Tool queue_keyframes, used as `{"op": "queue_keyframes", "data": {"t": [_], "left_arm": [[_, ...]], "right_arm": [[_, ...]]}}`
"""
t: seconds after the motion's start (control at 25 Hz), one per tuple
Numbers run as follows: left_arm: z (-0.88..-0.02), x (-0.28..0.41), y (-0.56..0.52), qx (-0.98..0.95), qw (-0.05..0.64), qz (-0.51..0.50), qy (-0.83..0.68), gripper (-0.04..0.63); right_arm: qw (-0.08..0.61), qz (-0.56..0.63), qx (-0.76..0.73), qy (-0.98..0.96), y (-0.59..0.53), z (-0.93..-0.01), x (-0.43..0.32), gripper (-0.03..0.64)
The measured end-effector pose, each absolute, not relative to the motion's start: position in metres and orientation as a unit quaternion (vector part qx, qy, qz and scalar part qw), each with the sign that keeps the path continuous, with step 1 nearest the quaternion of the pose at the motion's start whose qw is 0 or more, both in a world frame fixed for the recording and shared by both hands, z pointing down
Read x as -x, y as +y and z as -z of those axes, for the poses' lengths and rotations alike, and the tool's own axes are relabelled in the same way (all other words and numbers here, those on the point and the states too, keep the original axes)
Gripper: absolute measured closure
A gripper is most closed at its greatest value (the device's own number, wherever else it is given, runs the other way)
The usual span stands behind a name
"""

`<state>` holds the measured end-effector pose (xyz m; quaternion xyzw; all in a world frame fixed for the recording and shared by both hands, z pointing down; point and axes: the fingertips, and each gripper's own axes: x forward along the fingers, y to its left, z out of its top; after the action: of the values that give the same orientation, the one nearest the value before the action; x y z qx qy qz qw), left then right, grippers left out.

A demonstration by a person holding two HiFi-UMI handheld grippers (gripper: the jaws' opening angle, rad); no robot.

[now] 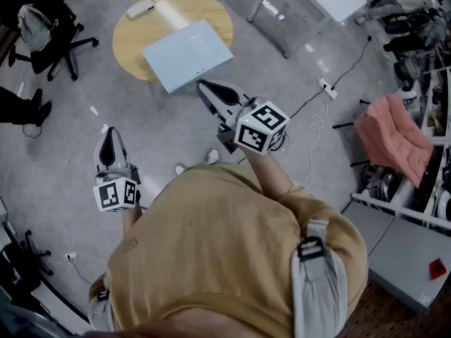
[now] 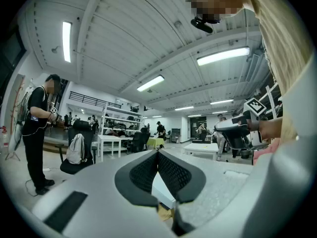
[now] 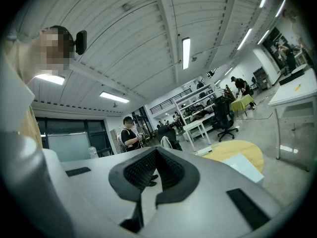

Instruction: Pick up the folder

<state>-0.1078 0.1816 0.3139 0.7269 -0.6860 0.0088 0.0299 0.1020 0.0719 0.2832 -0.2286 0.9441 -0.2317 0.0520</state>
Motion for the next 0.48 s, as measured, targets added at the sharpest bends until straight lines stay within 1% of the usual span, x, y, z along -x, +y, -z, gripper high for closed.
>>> {"op": "queue_keyframes", "data": {"t": [0.24, 0.48], "left_arm": [[-0.308, 0.107, 0.163, -0.743, 0.010, -0.007, -0.669, 0.592], [-0.310, 0.096, 0.161, -0.733, 0.008, -0.018, -0.680, 0.592]], "right_arm": [[0.061, 0.228, 0.276, 0.932, 0.062, -0.294, -0.123, 0.617], [0.048, 0.192, 0.283, 0.939, 0.051, -0.306, -0.128, 0.617]]}}
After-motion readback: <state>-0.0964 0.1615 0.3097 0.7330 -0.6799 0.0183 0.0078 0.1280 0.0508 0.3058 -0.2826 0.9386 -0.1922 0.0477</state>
